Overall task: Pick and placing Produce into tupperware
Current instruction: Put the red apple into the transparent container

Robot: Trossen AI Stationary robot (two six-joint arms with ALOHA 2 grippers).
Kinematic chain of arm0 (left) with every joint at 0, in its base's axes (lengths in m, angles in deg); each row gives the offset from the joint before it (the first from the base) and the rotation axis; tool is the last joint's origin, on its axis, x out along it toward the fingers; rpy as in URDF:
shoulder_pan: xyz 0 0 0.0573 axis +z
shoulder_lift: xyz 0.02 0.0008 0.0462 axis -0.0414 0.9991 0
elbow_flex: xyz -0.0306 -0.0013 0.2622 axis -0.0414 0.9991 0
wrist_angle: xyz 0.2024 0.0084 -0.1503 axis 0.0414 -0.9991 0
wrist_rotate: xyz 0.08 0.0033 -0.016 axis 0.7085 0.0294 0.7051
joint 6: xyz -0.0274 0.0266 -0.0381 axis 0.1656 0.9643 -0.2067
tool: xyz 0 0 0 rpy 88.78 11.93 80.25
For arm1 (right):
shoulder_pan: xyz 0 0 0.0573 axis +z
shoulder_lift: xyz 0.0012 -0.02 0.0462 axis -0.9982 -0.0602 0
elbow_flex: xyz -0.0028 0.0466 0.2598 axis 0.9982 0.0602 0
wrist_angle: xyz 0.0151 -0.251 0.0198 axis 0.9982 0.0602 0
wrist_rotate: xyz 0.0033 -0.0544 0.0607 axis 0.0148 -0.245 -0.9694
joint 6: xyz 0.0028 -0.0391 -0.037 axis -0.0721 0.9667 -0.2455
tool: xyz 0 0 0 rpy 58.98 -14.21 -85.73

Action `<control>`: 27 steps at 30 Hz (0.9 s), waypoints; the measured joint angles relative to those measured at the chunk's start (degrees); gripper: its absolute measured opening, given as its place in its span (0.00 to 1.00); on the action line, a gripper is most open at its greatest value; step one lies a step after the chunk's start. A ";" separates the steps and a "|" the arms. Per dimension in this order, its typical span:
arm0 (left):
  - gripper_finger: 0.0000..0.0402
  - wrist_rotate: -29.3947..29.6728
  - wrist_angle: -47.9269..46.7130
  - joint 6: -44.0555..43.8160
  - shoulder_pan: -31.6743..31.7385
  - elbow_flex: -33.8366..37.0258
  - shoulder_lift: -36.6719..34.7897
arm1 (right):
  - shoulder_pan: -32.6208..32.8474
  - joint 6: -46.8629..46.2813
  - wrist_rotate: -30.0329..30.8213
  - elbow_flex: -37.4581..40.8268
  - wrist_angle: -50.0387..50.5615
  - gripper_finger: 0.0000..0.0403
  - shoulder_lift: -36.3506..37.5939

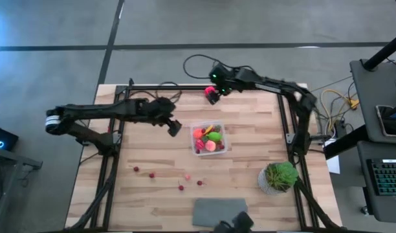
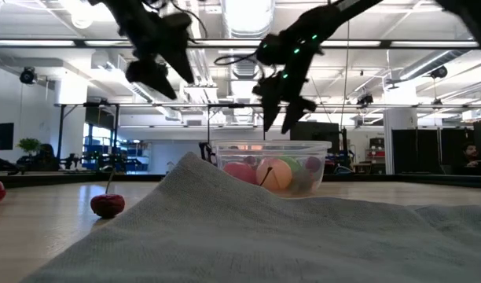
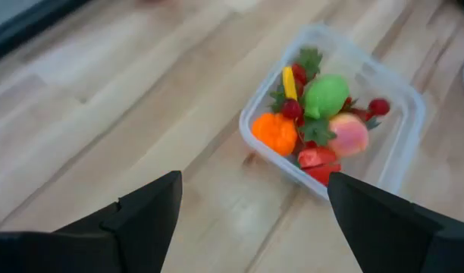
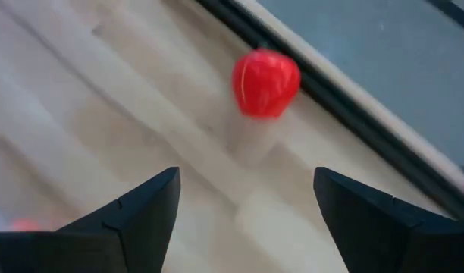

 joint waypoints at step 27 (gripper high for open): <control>0.79 6.37 -2.25 -6.88 0.03 11.88 -16.55 | -4.93 -0.16 -4.20 -42.06 22.68 0.79 -35.29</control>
